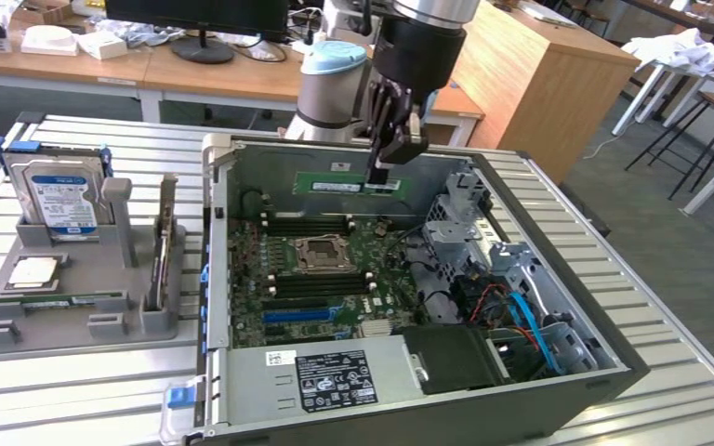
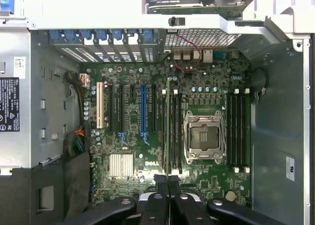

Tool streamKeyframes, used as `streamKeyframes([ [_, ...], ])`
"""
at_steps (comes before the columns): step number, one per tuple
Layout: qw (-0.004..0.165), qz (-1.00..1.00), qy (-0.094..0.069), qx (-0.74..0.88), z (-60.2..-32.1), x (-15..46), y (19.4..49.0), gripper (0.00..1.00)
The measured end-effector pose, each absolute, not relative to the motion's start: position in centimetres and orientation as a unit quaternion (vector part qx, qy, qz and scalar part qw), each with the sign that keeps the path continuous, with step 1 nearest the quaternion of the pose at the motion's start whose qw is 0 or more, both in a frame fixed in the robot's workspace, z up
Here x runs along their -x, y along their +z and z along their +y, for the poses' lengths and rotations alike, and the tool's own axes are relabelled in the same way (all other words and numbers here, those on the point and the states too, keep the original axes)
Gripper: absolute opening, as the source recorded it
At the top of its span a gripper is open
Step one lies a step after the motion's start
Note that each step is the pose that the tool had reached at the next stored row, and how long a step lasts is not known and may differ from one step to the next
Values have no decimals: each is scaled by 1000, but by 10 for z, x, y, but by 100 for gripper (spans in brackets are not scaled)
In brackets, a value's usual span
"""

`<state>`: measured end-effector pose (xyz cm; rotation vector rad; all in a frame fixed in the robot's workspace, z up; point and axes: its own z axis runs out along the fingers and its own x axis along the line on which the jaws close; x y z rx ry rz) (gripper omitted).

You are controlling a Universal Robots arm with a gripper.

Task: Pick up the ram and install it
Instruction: 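Pick up the ram and move it above insertion slot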

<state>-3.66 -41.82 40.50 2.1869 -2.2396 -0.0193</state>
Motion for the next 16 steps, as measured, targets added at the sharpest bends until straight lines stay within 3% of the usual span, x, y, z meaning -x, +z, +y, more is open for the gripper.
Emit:
streamKeyframes([
  [16, 5, -715, -7, -699, -418, 37, 378, 12],
])
